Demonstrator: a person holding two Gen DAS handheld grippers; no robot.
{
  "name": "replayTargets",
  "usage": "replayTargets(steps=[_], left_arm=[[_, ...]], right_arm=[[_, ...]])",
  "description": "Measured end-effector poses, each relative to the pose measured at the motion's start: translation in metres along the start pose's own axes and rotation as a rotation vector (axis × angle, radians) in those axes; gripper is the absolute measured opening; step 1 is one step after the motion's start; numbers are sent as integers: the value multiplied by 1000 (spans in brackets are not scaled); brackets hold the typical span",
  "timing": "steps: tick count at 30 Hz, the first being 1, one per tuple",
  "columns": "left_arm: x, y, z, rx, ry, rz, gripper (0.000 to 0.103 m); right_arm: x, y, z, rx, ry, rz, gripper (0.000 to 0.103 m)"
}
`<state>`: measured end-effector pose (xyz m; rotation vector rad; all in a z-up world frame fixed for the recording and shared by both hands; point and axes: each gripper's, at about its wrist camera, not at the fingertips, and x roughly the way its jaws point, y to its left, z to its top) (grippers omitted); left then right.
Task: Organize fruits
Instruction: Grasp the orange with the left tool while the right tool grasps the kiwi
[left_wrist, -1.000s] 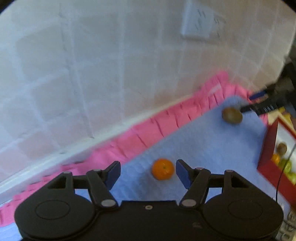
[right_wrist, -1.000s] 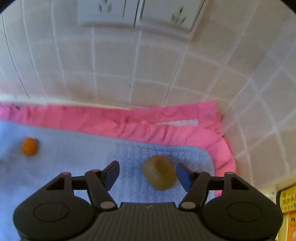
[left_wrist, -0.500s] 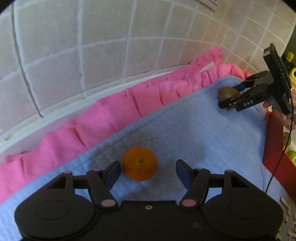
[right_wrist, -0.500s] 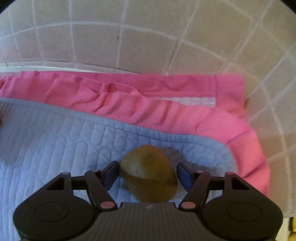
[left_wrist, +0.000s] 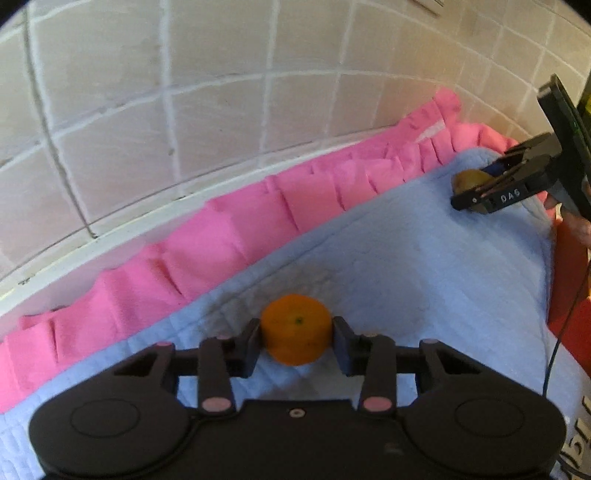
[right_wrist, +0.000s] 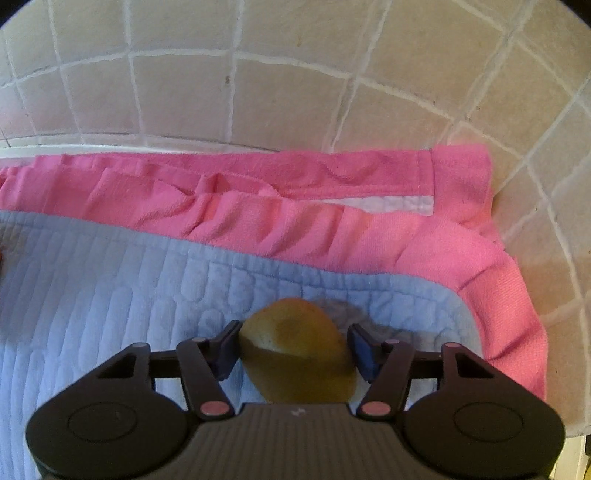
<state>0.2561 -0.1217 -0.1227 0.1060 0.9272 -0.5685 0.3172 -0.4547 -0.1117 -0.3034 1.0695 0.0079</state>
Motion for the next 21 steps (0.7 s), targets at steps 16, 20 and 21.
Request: replayTargets(steps=[16,20,21], left_arm=[[-105,-24,-10,64,-215,10,47],[-119,-13,-28,22,-209,6,48],[-123,-11,-32,17,-213,9,48]], right_arm=[[-105,68,-28,33,-134,144,33],[-109,68,-43,107,-84,185,54],[-111,70,-45,98,-81,176,67]])
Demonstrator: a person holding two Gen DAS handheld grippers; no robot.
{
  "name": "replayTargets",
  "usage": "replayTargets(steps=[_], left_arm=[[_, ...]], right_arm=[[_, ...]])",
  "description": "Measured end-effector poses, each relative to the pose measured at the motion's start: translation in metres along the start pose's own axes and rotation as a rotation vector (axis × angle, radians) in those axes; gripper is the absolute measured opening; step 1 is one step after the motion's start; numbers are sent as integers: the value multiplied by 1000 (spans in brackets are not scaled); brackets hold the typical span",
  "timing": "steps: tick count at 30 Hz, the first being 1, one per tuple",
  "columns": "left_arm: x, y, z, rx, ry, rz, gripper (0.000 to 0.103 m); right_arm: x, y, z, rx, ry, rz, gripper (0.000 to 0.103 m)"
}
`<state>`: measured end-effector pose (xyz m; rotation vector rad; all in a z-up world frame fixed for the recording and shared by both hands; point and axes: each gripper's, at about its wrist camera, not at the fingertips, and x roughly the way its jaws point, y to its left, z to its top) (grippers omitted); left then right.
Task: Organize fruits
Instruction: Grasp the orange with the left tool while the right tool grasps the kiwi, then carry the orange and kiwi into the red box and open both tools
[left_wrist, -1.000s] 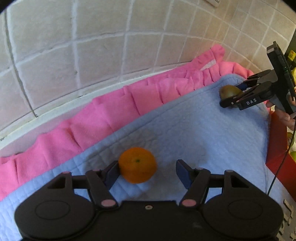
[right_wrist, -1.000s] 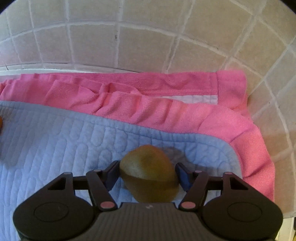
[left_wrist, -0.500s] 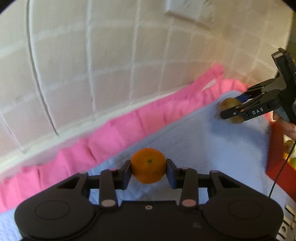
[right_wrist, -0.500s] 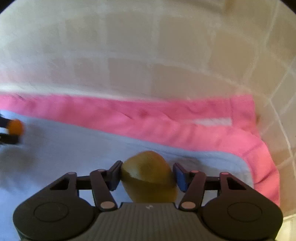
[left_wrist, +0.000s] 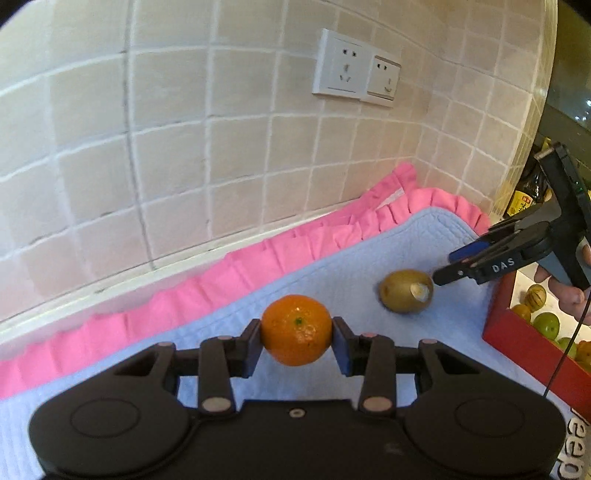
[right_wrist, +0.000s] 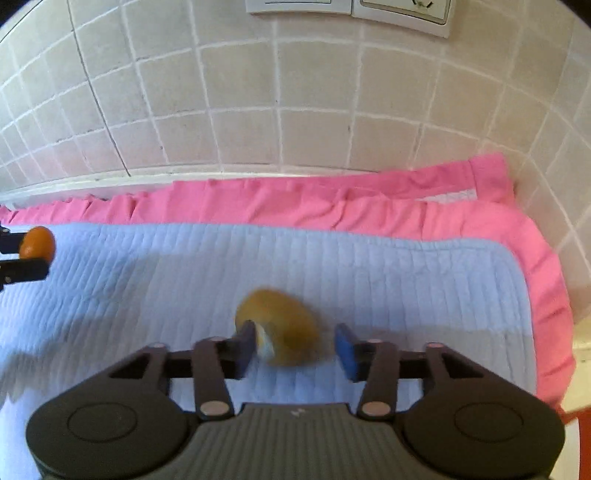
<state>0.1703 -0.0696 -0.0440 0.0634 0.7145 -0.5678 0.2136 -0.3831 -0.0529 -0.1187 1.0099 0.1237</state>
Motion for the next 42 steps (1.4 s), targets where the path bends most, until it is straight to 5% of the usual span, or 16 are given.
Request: replayTargets(steps=[1,9,14,18,27,35,42], left_arm=[[-1,1,-2,-5,-3,2,48],[-7,10,-8,-43,-22,-5,48],[-4,18,-15,-49,-6,-2,48],[-4,22,-19,-61,-2,7,48],[-30,-17,13,40,-77,6,48],[-43,-117,80,227,-191,-161,48],[-1,-244,117,302,-151,-413,48]], right_arm=[[1,3,-1,-25,11,-13,75],[47,39,15,-243,89,-151,74],[89,40,26,-267,207,-112,67],[85,34,27,-203,182,-74,65],[-53,1,20,73,-71,107,65],[-228,-59,-51,247,-353,-98,66],[-295,-107,-143,439,-346,-286,66]])
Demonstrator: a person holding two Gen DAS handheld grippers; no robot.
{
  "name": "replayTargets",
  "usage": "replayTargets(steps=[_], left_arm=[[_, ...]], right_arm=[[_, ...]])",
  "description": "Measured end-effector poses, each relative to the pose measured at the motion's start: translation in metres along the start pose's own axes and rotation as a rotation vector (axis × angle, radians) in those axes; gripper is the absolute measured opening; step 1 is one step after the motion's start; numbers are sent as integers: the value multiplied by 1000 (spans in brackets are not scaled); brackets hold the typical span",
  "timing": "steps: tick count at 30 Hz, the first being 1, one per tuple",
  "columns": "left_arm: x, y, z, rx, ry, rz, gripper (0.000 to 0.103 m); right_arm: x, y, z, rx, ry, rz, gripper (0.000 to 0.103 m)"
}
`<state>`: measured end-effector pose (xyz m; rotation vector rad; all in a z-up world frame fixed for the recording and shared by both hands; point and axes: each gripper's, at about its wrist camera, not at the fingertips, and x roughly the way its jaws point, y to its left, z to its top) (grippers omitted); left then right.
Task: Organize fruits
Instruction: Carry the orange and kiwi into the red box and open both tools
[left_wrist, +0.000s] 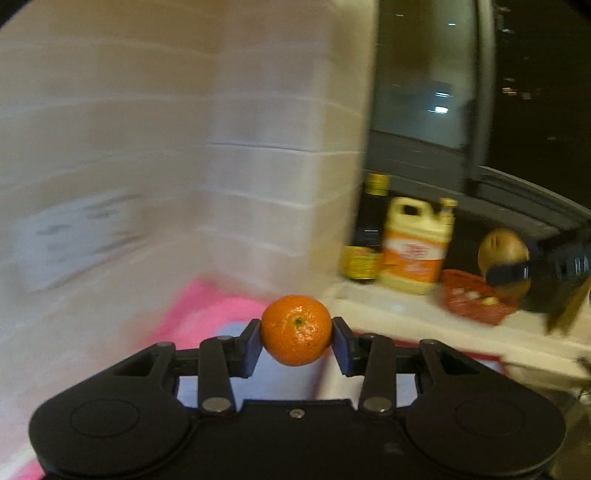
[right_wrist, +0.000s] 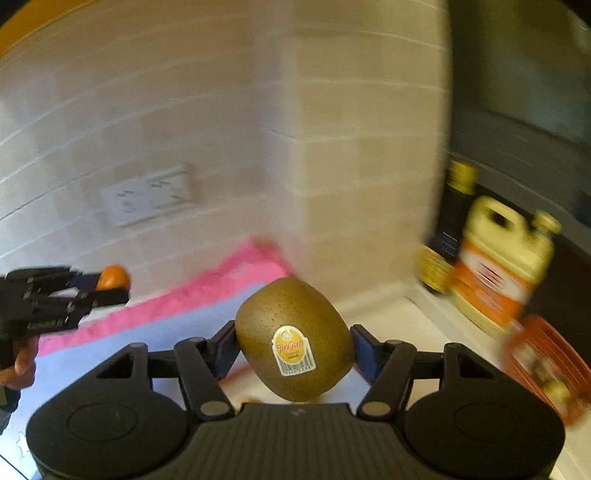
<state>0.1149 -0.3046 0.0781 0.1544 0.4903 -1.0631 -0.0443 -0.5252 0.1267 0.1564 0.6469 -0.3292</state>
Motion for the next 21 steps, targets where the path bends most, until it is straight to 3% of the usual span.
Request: replayTargets(steps=[6,9,12,17,21], left_arm=[[79,-72,8,-24,101,-197,48],[110,-101,-6,14,169,-226,48],[141,-106,-23,6,254,-238,48],[195,-103,-38,-69,402,-283,48],[228,-106,-51,-83,472,-269,48]], right_arm=[[-15,-48,-44,91,72,-112,66],[-18,-69,-66,142,112,-134,66],[-6,-88,-83,163,163,-132,66],[28,-86,-100,54,279,-90,66],[58,-81,-116,40,361,-56,66]])
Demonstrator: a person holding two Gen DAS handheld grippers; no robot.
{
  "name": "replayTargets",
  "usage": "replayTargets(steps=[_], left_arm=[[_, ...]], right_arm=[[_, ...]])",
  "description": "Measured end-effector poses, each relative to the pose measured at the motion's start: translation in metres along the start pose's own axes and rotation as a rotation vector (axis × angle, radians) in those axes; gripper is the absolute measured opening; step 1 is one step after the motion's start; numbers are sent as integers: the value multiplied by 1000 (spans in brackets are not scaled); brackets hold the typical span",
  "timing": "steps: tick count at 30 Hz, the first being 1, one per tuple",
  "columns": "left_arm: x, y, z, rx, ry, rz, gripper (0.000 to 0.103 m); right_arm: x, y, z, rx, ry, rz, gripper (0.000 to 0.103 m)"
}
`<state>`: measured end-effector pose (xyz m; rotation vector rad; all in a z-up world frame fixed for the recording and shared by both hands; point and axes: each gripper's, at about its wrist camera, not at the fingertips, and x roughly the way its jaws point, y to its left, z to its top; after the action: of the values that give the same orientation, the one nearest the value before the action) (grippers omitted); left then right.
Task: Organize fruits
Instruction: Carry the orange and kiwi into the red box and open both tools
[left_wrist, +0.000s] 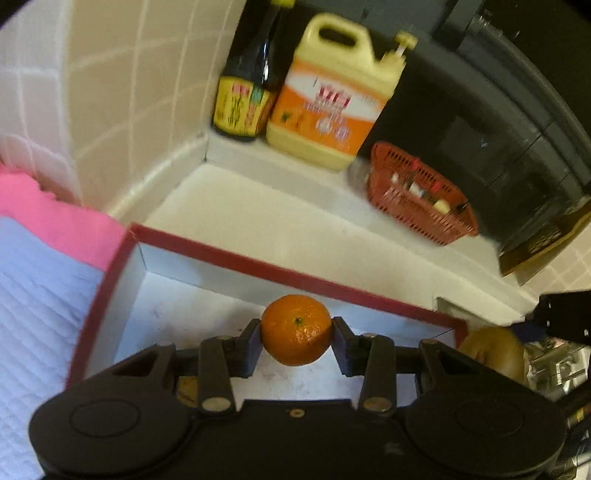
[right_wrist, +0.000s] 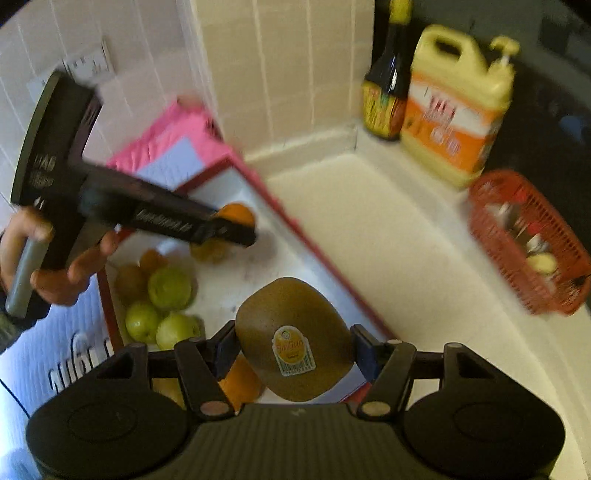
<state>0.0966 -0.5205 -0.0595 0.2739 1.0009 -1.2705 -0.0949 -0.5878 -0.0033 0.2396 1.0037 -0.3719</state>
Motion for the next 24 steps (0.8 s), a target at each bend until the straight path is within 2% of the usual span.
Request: replayTargets(steps=[6,11,21,22,23,24], left_arm=[[29,12,0,-23,49,29,48],[32,17,-1,-27,55,44,48],[36,22,4,-79,63,42,48],[35,21,4,-79,61,49,50],[35,21,4,-83,63,50,62],[33,21,4,-87,57,42,69]], right_arm=[[37,7,-2,17,56,-54,66],[64,6,5,45,153,-86,66],[84,0,9,102,217,-94,66],[83,1,9,100,216,-99,67],[82,0,10,102,213,-102,67],[78,0,11,109,199,-97,67]])
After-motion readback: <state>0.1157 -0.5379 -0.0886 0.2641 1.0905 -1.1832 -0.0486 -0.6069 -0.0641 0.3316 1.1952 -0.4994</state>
